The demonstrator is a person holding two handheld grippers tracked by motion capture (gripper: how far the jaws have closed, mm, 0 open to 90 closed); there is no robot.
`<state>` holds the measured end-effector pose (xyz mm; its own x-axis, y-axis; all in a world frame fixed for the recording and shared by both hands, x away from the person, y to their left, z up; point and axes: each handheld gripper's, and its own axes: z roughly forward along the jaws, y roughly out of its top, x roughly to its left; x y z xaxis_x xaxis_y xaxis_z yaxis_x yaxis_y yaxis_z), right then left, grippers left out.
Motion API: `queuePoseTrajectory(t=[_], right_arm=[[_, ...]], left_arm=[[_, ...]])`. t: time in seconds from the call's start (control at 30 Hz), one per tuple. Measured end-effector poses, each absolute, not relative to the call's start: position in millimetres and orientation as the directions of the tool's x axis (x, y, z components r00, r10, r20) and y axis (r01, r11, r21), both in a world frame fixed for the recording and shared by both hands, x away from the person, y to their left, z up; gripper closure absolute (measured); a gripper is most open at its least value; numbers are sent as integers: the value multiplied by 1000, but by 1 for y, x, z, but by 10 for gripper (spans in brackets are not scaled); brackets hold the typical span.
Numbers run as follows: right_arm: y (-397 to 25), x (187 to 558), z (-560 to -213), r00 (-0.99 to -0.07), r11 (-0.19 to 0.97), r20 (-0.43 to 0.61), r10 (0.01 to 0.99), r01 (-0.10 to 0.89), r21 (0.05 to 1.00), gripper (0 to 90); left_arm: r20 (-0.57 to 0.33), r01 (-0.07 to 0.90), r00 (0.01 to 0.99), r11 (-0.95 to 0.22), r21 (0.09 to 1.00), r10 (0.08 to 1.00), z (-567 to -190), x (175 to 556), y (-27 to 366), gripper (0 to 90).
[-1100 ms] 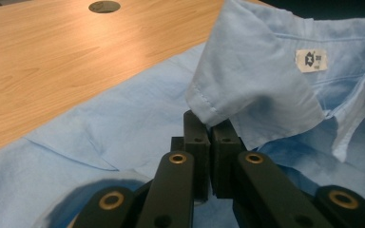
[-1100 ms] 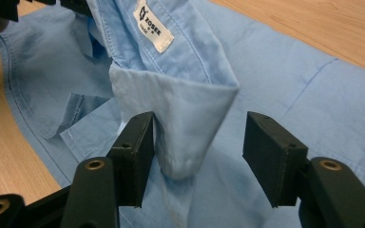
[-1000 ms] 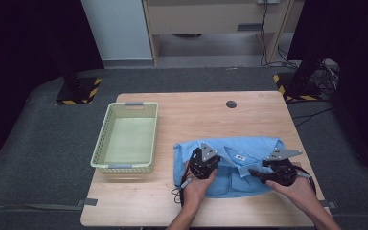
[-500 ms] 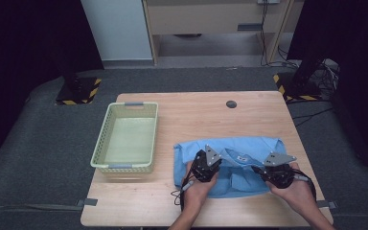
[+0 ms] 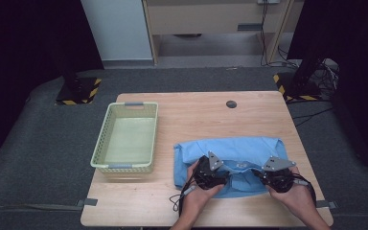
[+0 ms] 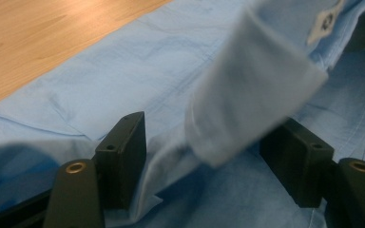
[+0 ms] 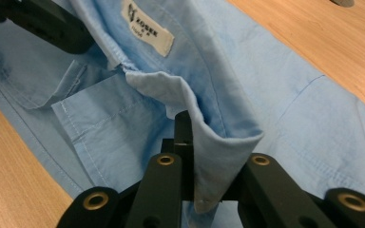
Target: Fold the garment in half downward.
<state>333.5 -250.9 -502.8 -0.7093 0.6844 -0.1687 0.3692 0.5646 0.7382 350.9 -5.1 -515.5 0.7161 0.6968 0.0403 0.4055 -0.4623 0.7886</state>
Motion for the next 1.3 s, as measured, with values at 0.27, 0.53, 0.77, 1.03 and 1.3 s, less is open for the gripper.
queuePoseTrajectory(t=[0.27,0.53,0.77,1.03,1.3], right_arm=[[-250,328,-507,-721,570,-155,676,377,730,693],[-252,320,-507,-730,578,-142,669,390,716,599],[-249,314,-508,-741,602,-142,656,401,690,543],[-255,300,-509,-746,613,-135,652,414,672,401],[-256,296,-497,-756,578,-92,648,410,706,304]], left_arm=[[69,406,708,-485,775,703,-523,346,-8,395],[94,407,716,-522,749,692,-528,335,-15,405],[109,422,722,-559,714,683,-537,328,-21,374],[97,429,723,-555,713,684,-528,318,-14,318],[98,405,743,-562,721,662,-514,298,-10,297]])
